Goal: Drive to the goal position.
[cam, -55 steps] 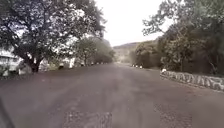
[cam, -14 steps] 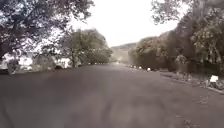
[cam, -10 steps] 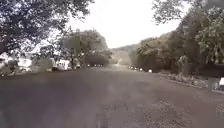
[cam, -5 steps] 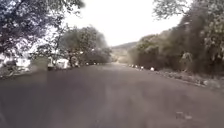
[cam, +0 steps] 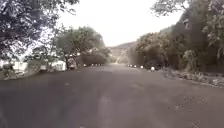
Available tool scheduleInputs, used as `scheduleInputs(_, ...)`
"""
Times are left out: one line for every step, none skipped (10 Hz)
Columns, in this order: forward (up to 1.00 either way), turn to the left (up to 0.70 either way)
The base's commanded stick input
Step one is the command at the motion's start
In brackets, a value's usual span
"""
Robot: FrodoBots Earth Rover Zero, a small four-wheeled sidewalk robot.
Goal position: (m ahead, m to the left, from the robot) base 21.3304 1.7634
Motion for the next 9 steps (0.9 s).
scheduleInputs(1.0,0.0)
scheduleInputs(1.0,0.0)
scheduleInputs(1.0,0.0)
scheduleInputs(1.0,0.0)
scheduleInputs(1.0,0.0)
scheduleInputs(1.0,0.0)
scheduleInputs(1.0,0.0)
scheduleInputs(1.0,0.0)
scheduleInputs(1.0,0.0)
